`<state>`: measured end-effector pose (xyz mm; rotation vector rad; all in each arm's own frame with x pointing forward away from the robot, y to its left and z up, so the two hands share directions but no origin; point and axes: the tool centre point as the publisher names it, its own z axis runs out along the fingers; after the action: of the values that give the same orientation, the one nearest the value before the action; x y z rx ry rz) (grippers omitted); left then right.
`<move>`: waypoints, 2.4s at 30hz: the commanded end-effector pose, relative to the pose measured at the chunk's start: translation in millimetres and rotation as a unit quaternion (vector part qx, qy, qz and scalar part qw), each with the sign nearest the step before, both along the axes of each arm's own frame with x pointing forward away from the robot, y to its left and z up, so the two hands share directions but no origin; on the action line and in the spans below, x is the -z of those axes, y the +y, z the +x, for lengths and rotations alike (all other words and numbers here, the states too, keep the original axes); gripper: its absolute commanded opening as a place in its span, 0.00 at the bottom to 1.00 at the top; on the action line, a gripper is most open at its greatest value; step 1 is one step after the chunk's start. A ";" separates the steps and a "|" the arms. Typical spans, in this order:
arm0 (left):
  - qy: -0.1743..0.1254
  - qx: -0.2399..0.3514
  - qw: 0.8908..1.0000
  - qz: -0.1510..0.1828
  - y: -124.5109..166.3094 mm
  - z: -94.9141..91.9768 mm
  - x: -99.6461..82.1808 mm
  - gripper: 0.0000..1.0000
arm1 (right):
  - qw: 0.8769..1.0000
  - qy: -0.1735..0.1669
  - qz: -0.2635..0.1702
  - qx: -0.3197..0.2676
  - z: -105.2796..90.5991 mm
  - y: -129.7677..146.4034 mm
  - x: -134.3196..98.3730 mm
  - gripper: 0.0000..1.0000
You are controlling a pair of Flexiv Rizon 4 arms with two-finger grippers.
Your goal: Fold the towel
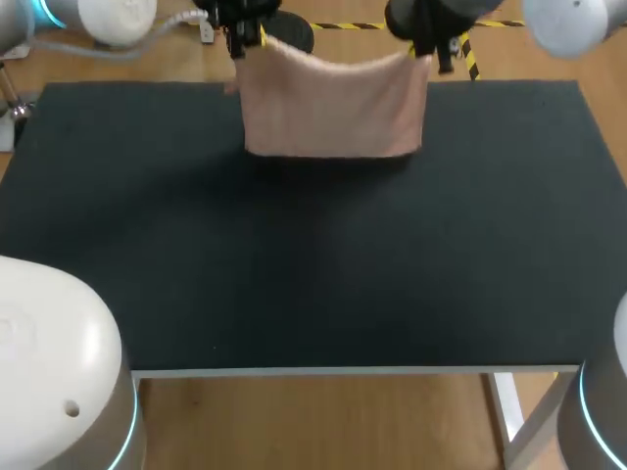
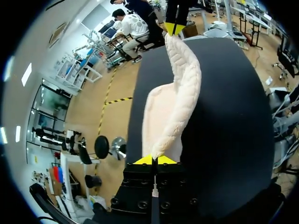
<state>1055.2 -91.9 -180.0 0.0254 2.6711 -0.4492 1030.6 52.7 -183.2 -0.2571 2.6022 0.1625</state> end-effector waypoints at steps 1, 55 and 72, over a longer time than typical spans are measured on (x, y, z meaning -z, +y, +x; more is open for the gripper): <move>0.023 -0.003 1.000 -0.010 -0.1 -5.9 26.1 0.00 | 1.000 0.016 -0.005 0.000 -4.0 1.3 22.8 0.00; 0.237 -0.012 0.971 0.000 -5.1 116.9 186.3 0.00 | 0.983 0.147 -0.060 0.097 120.8 -15.6 185.3 0.00; 0.214 0.009 0.976 -0.037 27.2 117.2 164.5 1.00 | 0.987 0.090 -0.026 0.133 109.4 -32.3 169.3 1.00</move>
<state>1182.0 -75.6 -357.6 -0.1081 3.0886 -0.5918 1157.1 28.4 -362.0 0.1011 2.8094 0.0127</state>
